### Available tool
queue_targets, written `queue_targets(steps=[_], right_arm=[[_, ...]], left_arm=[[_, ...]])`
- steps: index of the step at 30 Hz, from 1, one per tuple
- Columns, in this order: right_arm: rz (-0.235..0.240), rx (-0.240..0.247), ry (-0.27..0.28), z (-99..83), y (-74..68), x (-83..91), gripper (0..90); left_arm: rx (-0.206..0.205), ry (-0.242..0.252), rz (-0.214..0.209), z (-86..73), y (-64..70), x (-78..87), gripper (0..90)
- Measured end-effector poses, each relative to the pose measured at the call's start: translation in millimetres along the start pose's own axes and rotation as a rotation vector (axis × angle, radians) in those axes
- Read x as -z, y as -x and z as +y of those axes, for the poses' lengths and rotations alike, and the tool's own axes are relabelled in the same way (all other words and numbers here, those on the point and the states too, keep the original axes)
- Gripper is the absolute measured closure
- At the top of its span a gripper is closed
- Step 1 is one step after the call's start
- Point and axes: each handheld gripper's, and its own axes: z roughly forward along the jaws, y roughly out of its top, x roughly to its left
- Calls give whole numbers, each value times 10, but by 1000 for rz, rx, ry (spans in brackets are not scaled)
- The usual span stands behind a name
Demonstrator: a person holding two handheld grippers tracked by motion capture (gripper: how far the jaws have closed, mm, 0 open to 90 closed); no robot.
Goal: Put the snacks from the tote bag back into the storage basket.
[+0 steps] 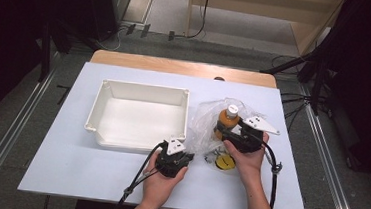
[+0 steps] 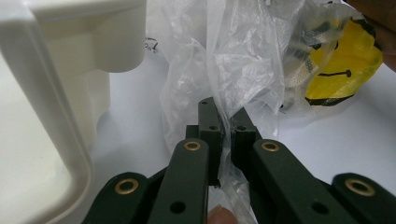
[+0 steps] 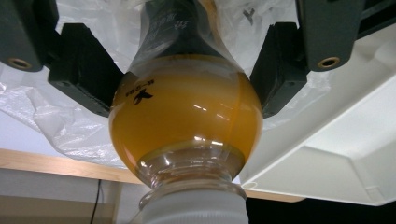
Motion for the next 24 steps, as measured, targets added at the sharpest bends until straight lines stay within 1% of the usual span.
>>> queue_targets(steps=[2, 3, 5, 7, 9, 10, 14, 17, 20, 24], right_arm=[[-6, 0, -1, 3, -5, -9, 290], [-5, 0, 2, 3, -11, -10, 314], [-16, 6, 7, 1, -26, -14, 318], [-17, 3, 10, -1, -29, -15, 323], [-18, 2, 7, 2, -27, -9, 327], [-19, 9, 8, 3, -29, -6, 329], [-38, 18, 0, 21, -45, 15, 330], [-49, 25, 8, 61, -48, 59, 330], [-37, 23, 28, 117, -50, 126, 330], [-33, 36, 51, 202, -83, 214, 330]], left_arm=[[1, 0, -1, 0, -1, 0, 883], [1, 0, -1, -1, 1, 0, 883], [0, 2, 3, -2, 3, 1, 883], [6, 7, 4, -1, -1, 3, 883], [11, 8, 1, -1, -4, 3, 883], [10, 8, 2, -1, -4, 3, 884], [11, 9, 4, 0, -2, 1, 884], [7, 11, 9, -1, 0, 1, 884], [8, 12, 9, 0, 1, 0, 884], [10, 14, 10, -1, 4, -3, 884]])
